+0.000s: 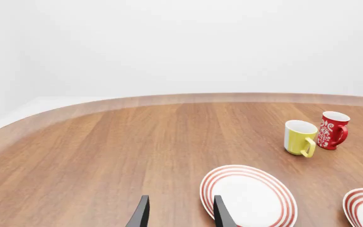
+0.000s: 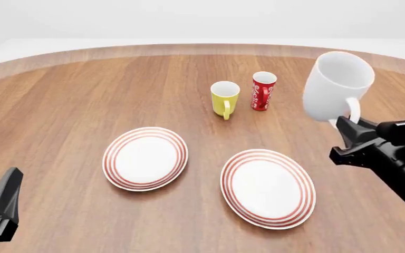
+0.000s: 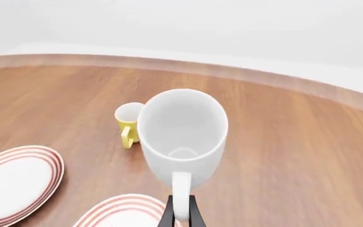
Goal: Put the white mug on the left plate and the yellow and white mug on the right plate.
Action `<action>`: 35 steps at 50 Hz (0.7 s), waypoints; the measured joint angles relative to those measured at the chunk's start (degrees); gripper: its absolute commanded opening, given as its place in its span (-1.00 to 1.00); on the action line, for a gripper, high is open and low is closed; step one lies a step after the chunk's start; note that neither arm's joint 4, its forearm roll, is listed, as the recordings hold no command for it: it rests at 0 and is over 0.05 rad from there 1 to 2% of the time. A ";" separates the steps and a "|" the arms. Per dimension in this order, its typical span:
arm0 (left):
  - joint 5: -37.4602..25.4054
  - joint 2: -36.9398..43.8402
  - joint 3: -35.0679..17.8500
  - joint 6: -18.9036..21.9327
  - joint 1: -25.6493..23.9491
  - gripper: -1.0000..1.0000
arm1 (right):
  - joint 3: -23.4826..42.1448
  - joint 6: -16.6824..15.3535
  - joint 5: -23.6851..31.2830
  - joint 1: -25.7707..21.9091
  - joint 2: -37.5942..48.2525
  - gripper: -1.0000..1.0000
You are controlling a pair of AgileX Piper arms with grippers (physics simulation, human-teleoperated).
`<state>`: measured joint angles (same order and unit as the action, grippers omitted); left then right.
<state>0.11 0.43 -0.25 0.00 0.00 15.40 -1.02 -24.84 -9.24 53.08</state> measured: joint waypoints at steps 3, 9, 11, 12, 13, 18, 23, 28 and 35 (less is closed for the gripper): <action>0.00 0.00 0.00 0.00 0.00 1.00 | 0.72 -0.20 1.14 -1.28 -0.56 -1.00; 0.00 0.00 0.00 0.00 0.00 1.00 | 2.74 -0.58 2.49 -4.25 -0.05 -1.00; 0.00 0.00 0.00 0.00 0.00 1.00 | 3.43 -0.64 2.74 -5.17 0.36 -1.00; 0.00 0.00 0.00 0.00 0.00 1.00 | 3.73 -0.67 2.84 -5.56 0.54 -1.00; 0.00 0.00 0.00 0.00 0.00 1.00 | 4.07 -0.70 2.90 -6.01 0.81 -1.00; 0.00 0.00 0.00 0.00 0.00 1.00 | 5.69 -0.70 2.98 -8.23 2.43 -1.00; 0.00 0.00 0.00 0.00 0.00 1.00 | 7.33 -0.55 2.89 -10.37 4.41 -1.00; 0.00 0.00 0.00 0.00 0.00 1.00 | 8.87 -0.42 2.73 -12.37 6.38 -1.00; 0.00 0.00 0.00 0.00 0.00 1.00 | 11.04 -0.20 2.64 -15.22 8.97 -1.00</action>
<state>0.11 0.43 -0.25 0.00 0.00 26.45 -1.23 -22.20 -24.45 62.06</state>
